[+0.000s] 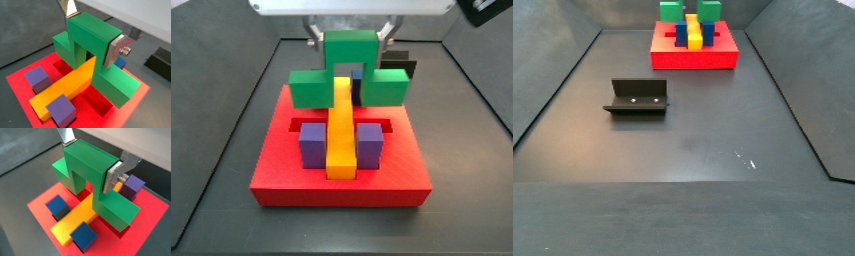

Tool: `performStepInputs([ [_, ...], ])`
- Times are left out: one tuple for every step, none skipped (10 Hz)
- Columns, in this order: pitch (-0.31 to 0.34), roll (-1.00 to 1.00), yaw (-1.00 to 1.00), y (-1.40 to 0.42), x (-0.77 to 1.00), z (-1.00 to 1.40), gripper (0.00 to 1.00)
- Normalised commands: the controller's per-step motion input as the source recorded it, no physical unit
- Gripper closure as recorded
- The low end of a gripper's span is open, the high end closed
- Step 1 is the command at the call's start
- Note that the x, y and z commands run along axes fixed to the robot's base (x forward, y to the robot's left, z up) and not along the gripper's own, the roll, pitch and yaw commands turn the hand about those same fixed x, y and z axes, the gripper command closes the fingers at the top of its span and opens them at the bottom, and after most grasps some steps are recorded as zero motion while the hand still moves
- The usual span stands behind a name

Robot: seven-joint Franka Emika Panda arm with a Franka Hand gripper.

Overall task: Pick up the green object. Move up. Move to above the board. Insert the green object.
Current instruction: Insert the green object.

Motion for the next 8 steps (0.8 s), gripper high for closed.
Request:
performStepInputs([
  [0.023, -0.06, 0.17, 0.00, 0.00, -0.10, 1.00],
  [0.027, -0.01, 0.13, -0.04, 0.13, 0.00, 1.00],
  [0.024, 0.00, 0.11, -0.06, 0.22, 0.00, 1.00],
  [0.011, 0.00, 0.05, -0.08, 0.21, 0.00, 1.00],
  [0.010, 0.00, 0.00, -0.06, 0.21, 0.00, 1.00],
  [0.000, 0.01, 0.00, -0.04, 0.09, -0.10, 1.00],
  [0.000, 0.02, 0.00, 0.00, 0.00, -0.26, 1.00],
  [0.001, 0.03, -0.19, 0.06, -0.21, -0.21, 1.00],
])
